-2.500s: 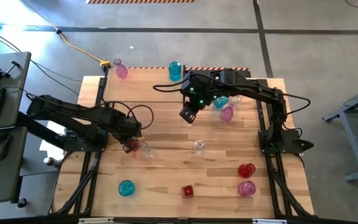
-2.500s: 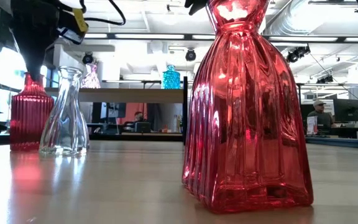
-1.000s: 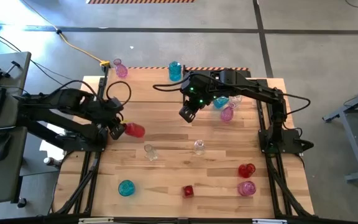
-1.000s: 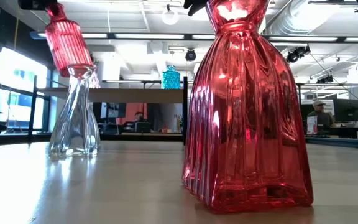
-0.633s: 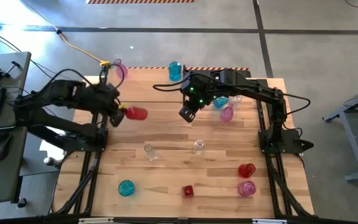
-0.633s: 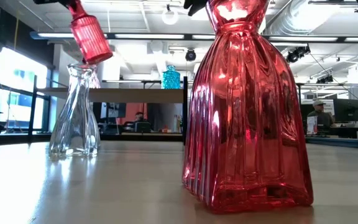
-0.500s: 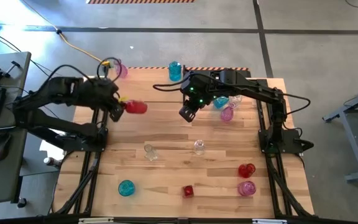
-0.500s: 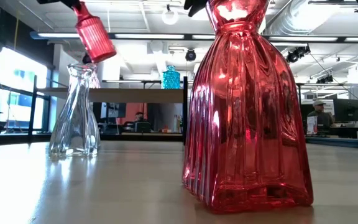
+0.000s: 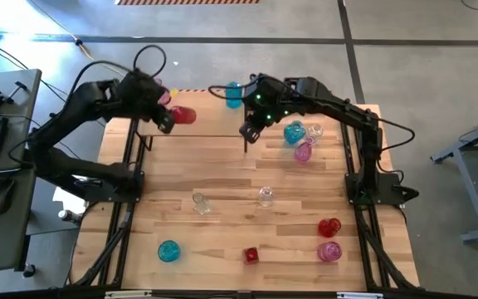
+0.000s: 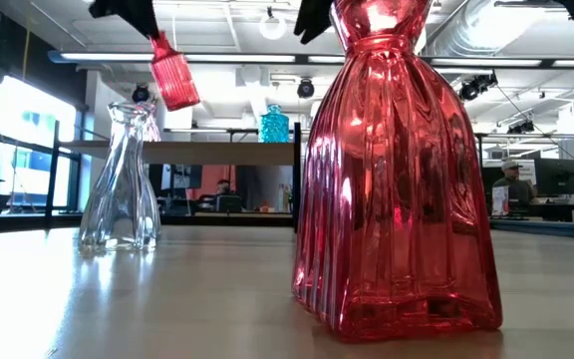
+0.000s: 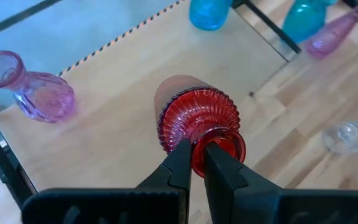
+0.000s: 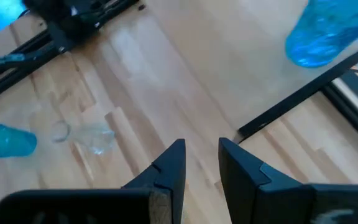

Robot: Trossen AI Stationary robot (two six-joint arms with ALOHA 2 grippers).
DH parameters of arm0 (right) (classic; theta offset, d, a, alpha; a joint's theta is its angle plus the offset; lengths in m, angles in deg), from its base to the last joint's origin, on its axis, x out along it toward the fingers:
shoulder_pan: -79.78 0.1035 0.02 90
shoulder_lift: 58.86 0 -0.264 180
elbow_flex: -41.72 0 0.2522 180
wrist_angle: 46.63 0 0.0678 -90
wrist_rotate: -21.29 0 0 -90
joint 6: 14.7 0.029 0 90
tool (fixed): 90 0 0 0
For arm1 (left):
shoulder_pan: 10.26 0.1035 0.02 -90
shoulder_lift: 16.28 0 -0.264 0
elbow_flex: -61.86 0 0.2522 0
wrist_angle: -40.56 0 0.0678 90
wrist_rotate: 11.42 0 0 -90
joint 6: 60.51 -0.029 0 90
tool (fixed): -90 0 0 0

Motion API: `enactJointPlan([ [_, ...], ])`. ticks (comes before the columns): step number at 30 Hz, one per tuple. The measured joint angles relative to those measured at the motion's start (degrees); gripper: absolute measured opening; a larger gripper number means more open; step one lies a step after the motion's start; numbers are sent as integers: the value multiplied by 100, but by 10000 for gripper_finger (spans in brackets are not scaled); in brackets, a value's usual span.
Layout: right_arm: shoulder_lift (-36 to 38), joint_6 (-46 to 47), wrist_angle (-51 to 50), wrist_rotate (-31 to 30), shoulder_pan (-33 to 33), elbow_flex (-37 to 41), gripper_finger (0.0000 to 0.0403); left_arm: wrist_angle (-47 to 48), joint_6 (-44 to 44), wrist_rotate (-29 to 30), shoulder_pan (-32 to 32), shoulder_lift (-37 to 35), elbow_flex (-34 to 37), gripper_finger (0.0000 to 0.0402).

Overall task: Sort vases onto shelf
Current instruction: Put the top left red vase on the shelf

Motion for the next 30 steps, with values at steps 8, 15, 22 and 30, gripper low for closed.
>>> enactJointPlan([
  [8,0,-323,-6,2,-383,0,76,0,-533,-652,1054,745,-520,14],
  [15,0,-572,-11,5,-555,0,76,74,-852,-1074,1757,1322,-1024,14],
  [22,0,-795,-12,7,-648,0,76,195,-1046,-1402,2310,1815,-1485,14],
  [30,0,-1015,-12,7,-650,0,76,716,-1298,-1401,2690,2265,-1829,15],
])
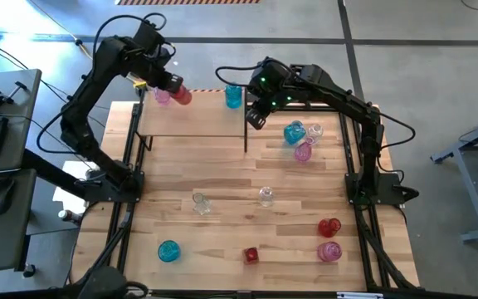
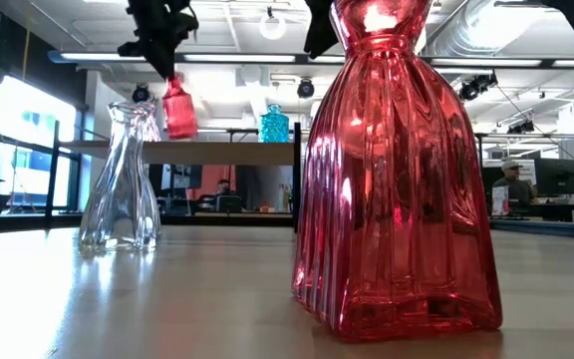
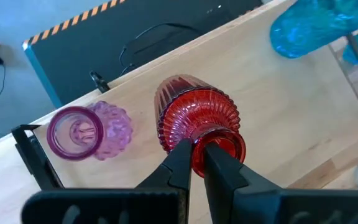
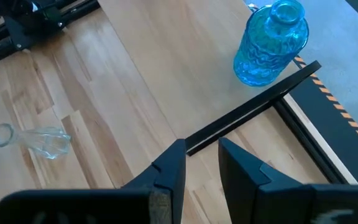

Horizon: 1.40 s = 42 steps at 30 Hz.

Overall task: Sort vases onto shelf
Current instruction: Put the top left red vase on the shelf

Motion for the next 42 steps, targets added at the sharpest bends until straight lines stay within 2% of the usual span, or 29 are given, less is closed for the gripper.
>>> enactJointPlan([
  [17,0,0,0,0,4,0,76,17,-114,-24,76,436,0,15],
  [42,0,42,0,2,4,0,76,-43,-96,-21,73,455,0,15],
])
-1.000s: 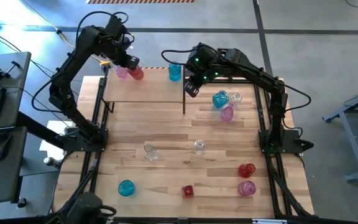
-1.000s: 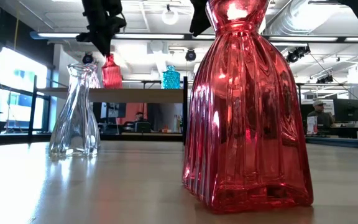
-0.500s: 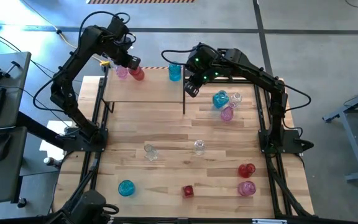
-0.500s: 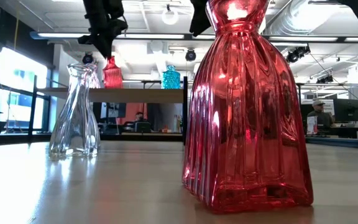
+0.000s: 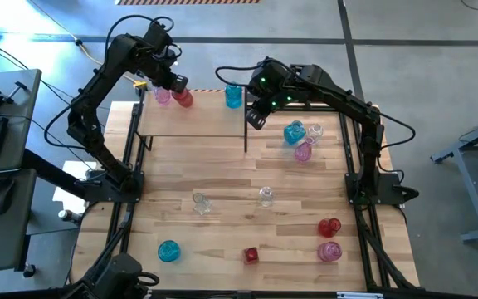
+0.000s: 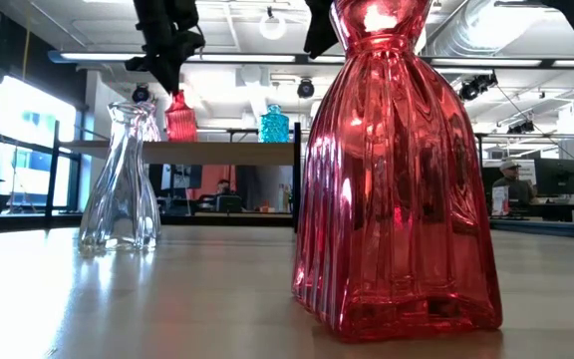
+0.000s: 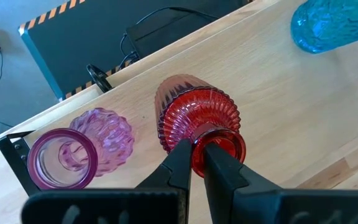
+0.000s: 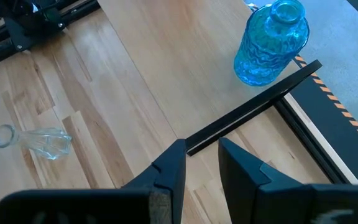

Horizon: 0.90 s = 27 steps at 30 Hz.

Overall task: Sort vases onto shelf
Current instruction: Put the top left red vase on the shelf

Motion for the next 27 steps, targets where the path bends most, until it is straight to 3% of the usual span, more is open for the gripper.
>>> enactJointPlan([
  [27,-2,2,1,0,0,0,76,-46,-275,46,-2,1,0,15],
])
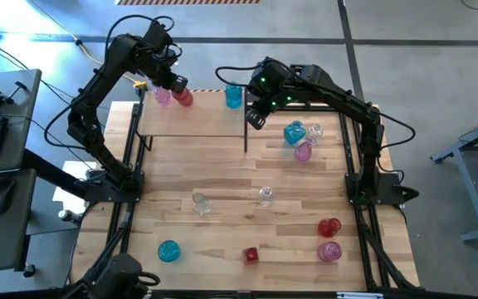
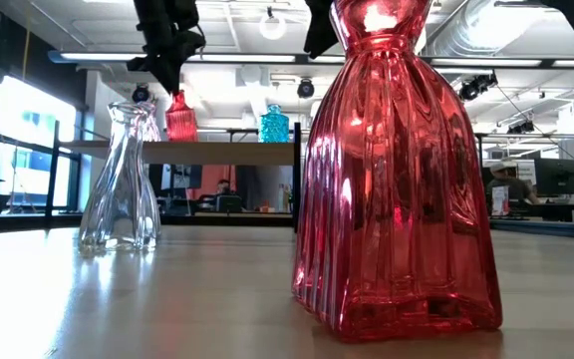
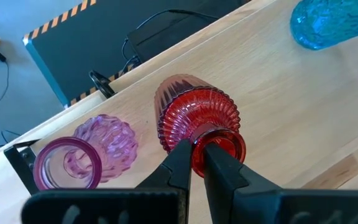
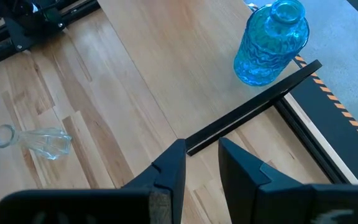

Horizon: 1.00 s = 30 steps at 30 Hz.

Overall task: Sort vases onto shelf
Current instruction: Put the top left red vase on the shelf

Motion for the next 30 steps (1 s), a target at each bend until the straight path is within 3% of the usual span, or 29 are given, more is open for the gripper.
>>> enactJointPlan([
  [30,-1,0,0,0,2,0,76,-47,-23,-242,2,-1,2,15],
])
